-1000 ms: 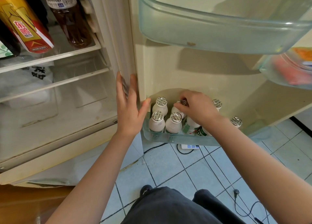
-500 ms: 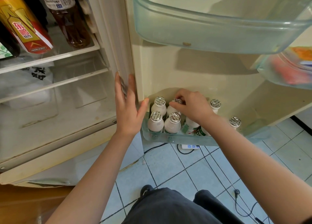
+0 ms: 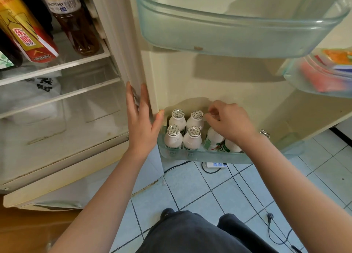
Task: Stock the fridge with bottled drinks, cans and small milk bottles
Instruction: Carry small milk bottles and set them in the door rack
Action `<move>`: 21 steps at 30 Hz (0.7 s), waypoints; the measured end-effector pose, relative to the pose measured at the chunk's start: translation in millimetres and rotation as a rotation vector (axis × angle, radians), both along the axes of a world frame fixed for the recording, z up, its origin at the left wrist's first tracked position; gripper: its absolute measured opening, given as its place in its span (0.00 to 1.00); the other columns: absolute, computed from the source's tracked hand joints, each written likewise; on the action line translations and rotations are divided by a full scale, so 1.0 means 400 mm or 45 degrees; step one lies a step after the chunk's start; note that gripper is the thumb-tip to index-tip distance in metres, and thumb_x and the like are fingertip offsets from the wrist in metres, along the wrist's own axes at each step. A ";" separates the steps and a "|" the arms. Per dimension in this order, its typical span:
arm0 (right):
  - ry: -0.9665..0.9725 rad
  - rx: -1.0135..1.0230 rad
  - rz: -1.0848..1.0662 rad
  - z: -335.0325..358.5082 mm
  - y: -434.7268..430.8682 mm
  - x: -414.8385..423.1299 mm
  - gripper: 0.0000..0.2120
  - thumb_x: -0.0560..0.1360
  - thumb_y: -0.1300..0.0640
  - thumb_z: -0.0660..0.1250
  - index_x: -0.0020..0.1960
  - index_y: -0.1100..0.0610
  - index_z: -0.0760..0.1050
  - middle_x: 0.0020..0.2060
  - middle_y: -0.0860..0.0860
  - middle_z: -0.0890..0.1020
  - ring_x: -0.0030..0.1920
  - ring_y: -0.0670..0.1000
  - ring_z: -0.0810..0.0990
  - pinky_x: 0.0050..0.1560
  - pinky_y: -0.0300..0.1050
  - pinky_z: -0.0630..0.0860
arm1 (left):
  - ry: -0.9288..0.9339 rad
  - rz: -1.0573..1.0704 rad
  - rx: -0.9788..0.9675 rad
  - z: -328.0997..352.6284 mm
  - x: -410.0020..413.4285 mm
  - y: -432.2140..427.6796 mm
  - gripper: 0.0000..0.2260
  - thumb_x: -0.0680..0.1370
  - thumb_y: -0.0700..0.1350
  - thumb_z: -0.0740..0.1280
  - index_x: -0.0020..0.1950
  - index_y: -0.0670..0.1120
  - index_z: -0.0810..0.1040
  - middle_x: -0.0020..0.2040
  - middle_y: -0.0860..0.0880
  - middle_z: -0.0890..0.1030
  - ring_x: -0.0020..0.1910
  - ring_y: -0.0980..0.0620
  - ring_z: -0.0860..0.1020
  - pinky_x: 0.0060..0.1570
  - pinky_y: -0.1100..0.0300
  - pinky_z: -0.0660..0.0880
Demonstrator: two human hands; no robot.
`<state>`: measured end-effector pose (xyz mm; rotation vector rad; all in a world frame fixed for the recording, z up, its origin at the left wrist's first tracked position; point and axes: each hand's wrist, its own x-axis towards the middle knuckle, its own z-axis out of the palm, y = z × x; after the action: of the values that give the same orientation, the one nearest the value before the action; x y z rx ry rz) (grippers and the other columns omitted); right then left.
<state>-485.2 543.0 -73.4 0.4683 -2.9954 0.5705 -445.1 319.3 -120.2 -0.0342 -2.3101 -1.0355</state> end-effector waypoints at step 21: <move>-0.190 0.165 0.279 -0.004 0.052 0.039 0.15 0.72 0.44 0.68 0.53 0.53 0.76 0.42 0.51 0.80 0.41 0.52 0.75 0.39 0.44 0.70 | 0.009 0.064 0.005 0.002 -0.005 0.023 0.30 0.76 0.44 0.60 0.76 0.37 0.55 0.76 0.34 0.47 0.77 0.41 0.51 0.72 0.47 0.59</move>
<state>-469.6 564.0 -75.0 0.8054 -3.1591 0.4440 -447.3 328.5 -119.3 0.0219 -2.2910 -1.0128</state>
